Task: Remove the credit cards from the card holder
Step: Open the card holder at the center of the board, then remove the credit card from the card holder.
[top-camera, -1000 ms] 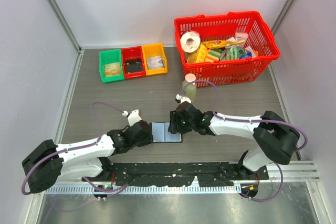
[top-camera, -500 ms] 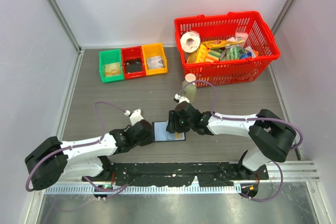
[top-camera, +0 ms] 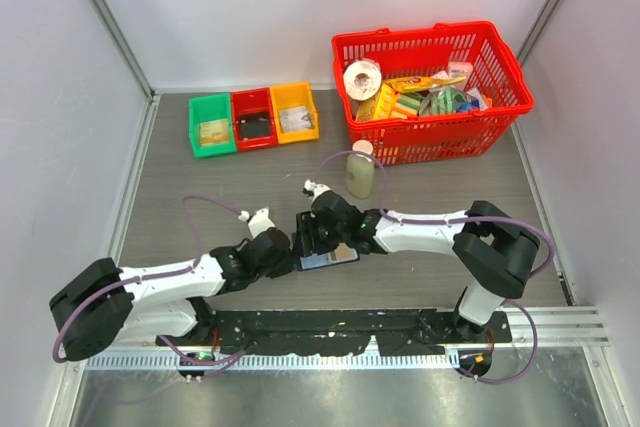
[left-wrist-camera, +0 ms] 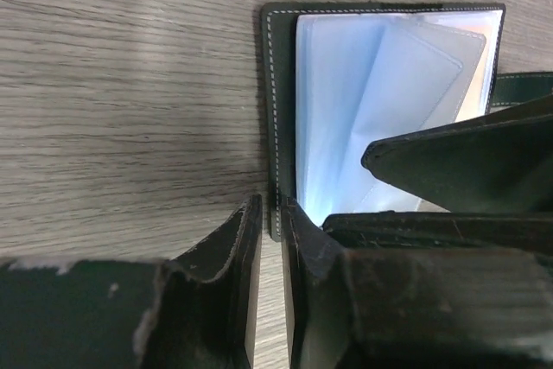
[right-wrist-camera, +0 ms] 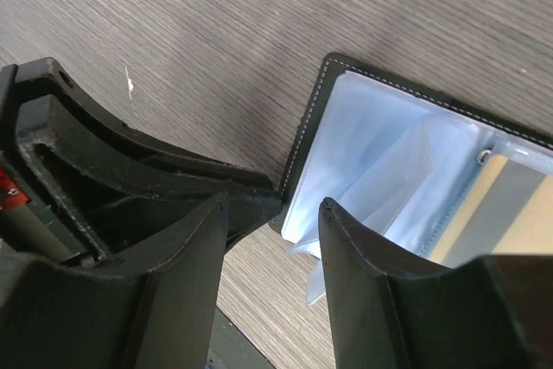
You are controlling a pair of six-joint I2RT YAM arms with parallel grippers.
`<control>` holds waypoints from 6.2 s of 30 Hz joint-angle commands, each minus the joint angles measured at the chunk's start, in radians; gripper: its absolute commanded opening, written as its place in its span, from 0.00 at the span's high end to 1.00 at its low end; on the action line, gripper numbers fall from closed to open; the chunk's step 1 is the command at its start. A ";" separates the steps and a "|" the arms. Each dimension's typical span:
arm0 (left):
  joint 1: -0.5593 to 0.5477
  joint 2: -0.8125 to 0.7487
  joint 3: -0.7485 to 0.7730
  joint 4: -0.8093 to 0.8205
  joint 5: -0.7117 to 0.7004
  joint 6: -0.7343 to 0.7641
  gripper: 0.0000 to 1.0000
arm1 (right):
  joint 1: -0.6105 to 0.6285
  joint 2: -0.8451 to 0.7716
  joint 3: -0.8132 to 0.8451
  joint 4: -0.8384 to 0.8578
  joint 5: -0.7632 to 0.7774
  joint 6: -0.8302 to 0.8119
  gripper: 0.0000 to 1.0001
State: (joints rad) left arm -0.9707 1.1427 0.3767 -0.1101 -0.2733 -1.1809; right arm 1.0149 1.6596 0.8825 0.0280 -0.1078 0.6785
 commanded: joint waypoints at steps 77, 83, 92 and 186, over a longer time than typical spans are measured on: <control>0.000 0.121 0.065 0.020 0.020 0.033 0.87 | -0.111 -0.219 -0.112 0.049 -0.090 -0.017 0.59; 0.000 0.019 0.034 -0.036 -0.009 0.018 0.76 | -0.087 -0.186 -0.074 0.059 -0.127 -0.020 0.60; 0.000 -0.167 0.037 -0.111 -0.033 0.030 0.64 | -0.125 -0.222 -0.108 0.012 -0.036 -0.053 0.60; 0.081 0.345 0.200 0.193 0.241 0.149 1.00 | -0.443 -0.060 -0.542 0.658 -0.495 0.121 0.90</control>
State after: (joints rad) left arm -0.8848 1.4734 0.5812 0.0864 -0.0029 -1.0317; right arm 0.5705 1.5978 0.3443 0.6662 -0.6090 0.8089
